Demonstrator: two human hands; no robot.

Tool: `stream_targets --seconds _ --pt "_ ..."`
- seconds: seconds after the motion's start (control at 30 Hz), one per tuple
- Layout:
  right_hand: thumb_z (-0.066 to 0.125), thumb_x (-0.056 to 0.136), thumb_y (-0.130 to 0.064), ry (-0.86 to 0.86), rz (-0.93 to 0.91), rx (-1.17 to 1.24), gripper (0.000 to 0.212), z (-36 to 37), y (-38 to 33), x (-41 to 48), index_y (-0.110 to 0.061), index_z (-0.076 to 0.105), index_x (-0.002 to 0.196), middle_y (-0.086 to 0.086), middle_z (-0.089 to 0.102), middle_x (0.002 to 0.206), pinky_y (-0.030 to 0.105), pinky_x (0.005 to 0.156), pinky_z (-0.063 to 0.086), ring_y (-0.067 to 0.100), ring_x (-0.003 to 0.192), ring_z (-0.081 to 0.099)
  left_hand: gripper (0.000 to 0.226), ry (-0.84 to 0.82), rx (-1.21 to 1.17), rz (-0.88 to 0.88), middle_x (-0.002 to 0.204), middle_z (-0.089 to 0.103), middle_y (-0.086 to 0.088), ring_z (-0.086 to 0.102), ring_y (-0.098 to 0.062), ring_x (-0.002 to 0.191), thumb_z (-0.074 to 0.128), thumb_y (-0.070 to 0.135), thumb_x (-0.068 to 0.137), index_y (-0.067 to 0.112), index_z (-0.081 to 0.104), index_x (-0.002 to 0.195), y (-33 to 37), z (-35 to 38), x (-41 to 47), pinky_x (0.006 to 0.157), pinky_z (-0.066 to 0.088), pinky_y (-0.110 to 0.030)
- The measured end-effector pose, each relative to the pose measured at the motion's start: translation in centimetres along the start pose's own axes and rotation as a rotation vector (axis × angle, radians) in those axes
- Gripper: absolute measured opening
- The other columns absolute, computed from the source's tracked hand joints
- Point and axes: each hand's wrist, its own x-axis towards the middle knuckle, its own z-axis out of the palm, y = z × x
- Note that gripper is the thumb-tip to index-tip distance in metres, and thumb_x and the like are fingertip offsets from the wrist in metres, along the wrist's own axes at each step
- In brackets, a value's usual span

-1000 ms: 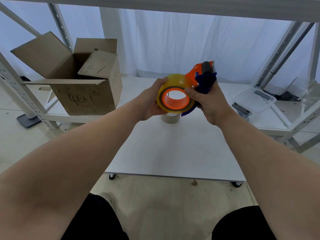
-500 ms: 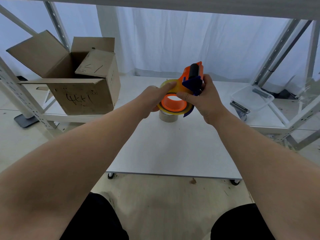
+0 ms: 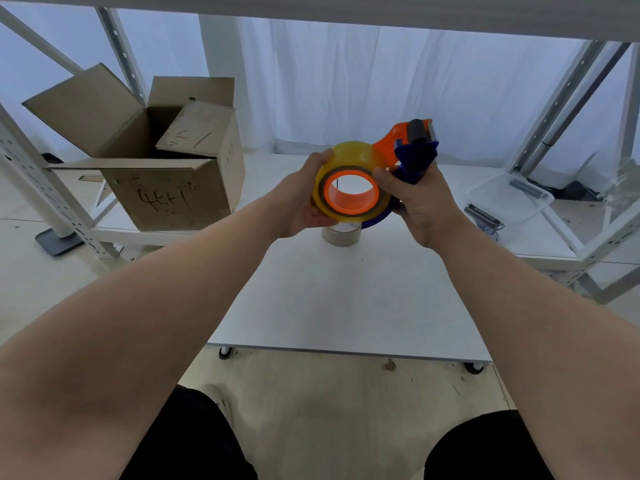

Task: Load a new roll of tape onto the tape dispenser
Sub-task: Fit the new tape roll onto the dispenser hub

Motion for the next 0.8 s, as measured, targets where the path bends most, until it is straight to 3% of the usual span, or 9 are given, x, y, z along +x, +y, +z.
stream_targets --seconds 0.13,0.23,0.4,0.63,0.7,0.8 --pt "0.088 0.057 -0.026 0.016 -0.024 -0.104 0.084 0.0 0.5 -0.1 -0.017 0.044 0.128 0.012 0.058 0.130 0.047 0.090 0.056 0.029 0.113 0.062 0.033 0.075 0.077 0.002 0.097 0.066 -0.008 0.065 -0.027 0.095 0.049 0.052 0.089 0.020 0.051 0.092 0.1 0.3 0.0 0.087 0.054 -0.040" --pt "0.082 0.070 -0.012 0.022 -0.039 -0.196 0.067 -0.1 0.8 0.1 -0.015 0.043 0.125 0.008 0.057 0.126 0.046 0.091 0.055 0.027 0.111 0.061 0.034 0.105 0.124 0.002 0.094 0.065 -0.005 0.065 -0.025 0.093 0.050 0.053 0.088 0.020 0.049 0.093 -0.1 0.7 0.1 0.080 0.055 -0.036" --pt "0.081 0.072 -0.013 0.040 -0.067 -0.274 0.063 0.3 0.9 0.0 -0.016 0.042 0.122 -0.001 0.058 0.114 0.039 0.089 0.056 0.018 0.102 0.061 0.033 0.138 0.165 0.004 0.091 0.063 -0.003 0.064 -0.025 0.093 0.052 0.055 0.086 0.022 0.047 0.087 -0.1 0.9 0.2 0.087 0.052 -0.038" --pt "0.081 0.071 -0.014 0.029 -0.087 -0.335 0.060 0.9 0.9 0.1 -0.018 0.041 0.116 -0.011 0.055 0.102 0.020 0.074 0.056 0.005 0.089 0.060 0.062 0.133 0.317 0.003 0.114 0.062 -0.004 0.060 -0.025 0.105 0.054 0.065 0.078 0.018 0.048 0.118 0.0 1.3 0.1 0.090 0.050 -0.038" --pt "0.081 0.071 -0.015 0.027 -0.092 -0.337 0.060 1.0 0.9 0.0 -0.019 0.041 0.115 -0.012 0.055 0.101 0.023 0.076 0.056 0.006 0.090 0.059 0.069 0.103 0.344 -0.002 0.115 0.063 -0.004 0.061 -0.025 0.105 0.057 0.067 0.075 0.018 0.049 0.123 0.0 1.0 0.1 0.090 0.051 -0.038" --pt "0.083 0.069 -0.017 0.021 -0.078 -0.253 0.063 0.8 0.6 0.1 -0.017 0.044 0.118 -0.003 0.060 0.110 0.039 0.088 0.057 0.018 0.102 0.062 0.047 0.069 0.237 0.061 0.101 0.068 -0.002 0.066 -0.021 0.095 0.057 0.061 0.079 0.021 0.056 0.103 -0.1 0.3 -0.1 0.075 0.055 -0.030"
